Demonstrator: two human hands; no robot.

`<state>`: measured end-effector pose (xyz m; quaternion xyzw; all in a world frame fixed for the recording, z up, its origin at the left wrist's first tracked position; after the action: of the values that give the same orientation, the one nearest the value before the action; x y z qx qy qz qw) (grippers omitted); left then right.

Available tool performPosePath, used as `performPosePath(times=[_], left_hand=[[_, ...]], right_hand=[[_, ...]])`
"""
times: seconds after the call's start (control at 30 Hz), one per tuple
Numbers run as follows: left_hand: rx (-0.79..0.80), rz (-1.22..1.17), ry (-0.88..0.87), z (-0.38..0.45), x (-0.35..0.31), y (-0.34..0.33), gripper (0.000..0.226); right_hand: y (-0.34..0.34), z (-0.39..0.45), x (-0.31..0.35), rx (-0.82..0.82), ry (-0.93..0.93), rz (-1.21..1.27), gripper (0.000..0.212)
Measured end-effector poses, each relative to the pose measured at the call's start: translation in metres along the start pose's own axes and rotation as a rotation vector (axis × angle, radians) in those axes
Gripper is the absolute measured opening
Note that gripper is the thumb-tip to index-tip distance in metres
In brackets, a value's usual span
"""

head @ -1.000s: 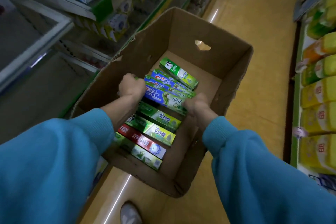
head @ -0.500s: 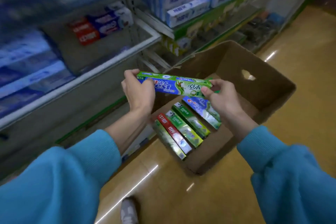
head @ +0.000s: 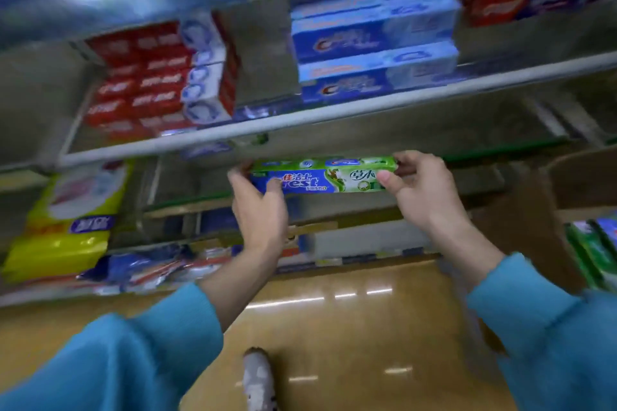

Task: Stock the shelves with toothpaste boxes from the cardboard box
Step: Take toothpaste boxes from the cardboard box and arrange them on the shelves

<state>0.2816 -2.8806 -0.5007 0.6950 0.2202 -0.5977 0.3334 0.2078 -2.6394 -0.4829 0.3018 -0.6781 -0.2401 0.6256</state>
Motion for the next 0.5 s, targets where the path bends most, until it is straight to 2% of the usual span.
performPosePath(times=[0.1,0.23,0.4,0.5], left_hand=[[-0.062,0.101,-0.021,0.039,0.034,0.051,0.04],[-0.059,0.143,-0.111,0.098,0.075,0.096,0.043],[-0.075,0.141,-0.27,0.169,0.101,0.108,0.038],[-0.067,0.122,-0.329,0.205,0.107,0.104,0.037]], right_hand=[[-0.076,0.01,0.026,0.077,0.043,0.007,0.028],[-0.162,0.037,0.053,0.103,0.115,-0.004,0.034],[-0.23,0.086,0.074,0.002,0.22,0.016,0.03],[-0.25,0.103,0.078,-0.038,0.236,0.036,0.035]])
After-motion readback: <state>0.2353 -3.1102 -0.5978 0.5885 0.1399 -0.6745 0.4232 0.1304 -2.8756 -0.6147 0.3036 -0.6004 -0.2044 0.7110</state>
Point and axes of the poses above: each hand's wrist, its own z-axis towards the middle knuckle, its own y-axis out of the back of the hand, x = y × z, the point moved 6 cm from there along z, towards the middle knuckle, and after that the axes turned 11 degrees about -z, right-handed, at the moved point
